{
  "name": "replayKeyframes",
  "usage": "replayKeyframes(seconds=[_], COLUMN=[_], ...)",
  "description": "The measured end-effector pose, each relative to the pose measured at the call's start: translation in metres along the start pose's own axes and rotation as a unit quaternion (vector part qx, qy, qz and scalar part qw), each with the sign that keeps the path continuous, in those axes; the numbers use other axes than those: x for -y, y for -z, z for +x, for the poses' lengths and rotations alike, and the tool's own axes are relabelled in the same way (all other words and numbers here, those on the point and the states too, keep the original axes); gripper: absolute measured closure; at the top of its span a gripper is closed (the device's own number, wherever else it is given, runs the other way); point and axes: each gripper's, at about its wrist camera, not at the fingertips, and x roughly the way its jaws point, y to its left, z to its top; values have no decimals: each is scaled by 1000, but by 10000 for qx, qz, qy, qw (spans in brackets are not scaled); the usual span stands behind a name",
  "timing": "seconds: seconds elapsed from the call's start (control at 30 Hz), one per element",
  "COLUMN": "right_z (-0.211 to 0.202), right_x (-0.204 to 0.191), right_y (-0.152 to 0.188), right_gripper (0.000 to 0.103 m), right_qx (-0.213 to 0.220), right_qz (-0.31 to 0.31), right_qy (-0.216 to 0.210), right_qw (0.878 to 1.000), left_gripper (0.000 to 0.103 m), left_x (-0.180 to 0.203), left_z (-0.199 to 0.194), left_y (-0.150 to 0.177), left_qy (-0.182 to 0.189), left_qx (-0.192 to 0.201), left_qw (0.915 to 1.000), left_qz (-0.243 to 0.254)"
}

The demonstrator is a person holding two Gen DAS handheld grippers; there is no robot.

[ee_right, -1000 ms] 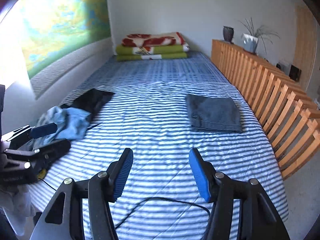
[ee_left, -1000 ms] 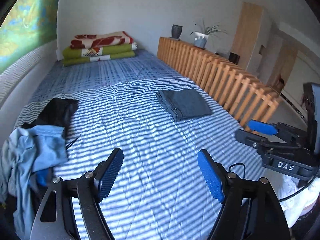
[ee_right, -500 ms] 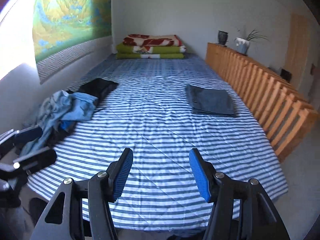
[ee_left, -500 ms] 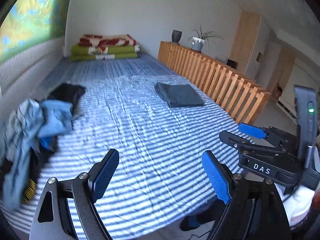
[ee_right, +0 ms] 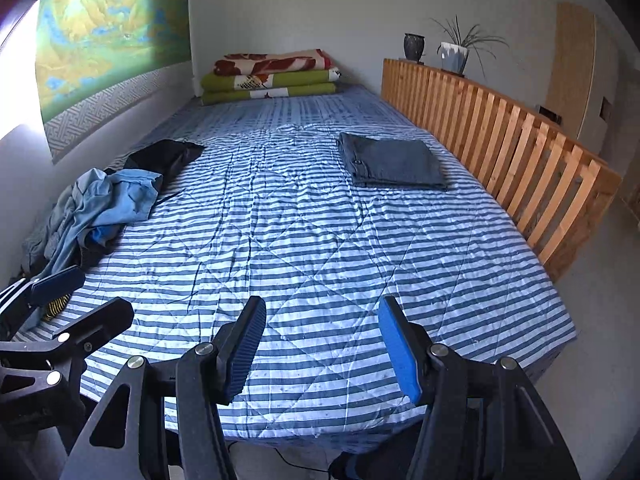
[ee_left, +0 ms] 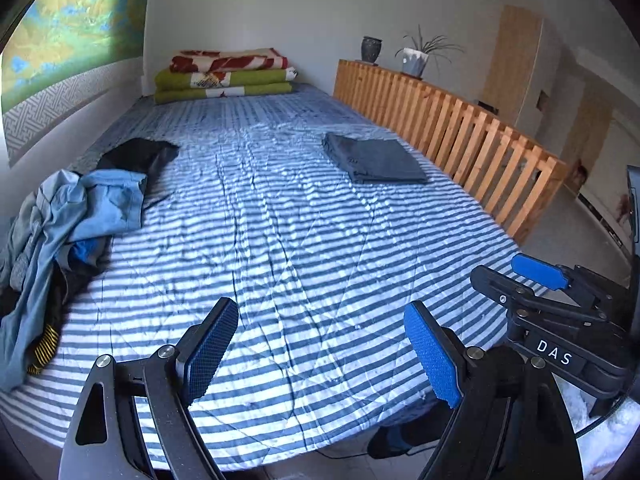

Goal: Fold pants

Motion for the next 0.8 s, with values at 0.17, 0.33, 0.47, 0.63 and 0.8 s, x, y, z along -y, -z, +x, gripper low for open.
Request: replayKeyframes(seconds=[0.17,0.33,0.47,0.63,0.8], right_z=[13,19,23,28,30], right_x=[-2,-7,-9,-10,-10], right_y=[5,5,5,6,6], right_gripper=[48,48,48,48,48], right_qx=[-153,-197,-214,-279,-291], right_qz=[-4,-47,-60,-56,-77], right_qy=[-74,-97,-93,-110,-105], right_qw=[9999,9997,9997,9995,9995], left_gripper=[15,15,15,15,15], left_x=[-2,-7,-11,-11,-14], left_z=[17,27,30,34,34], left_y=[7,9,8,6,4], left_qy=[-58,-100,-112,-132,-191], left_qx=[-258,-368,-381,-380,-341], left_qw=[9996,9992,9991,9991,9991], left_qz=[-34,-95,-117,-131,-182])
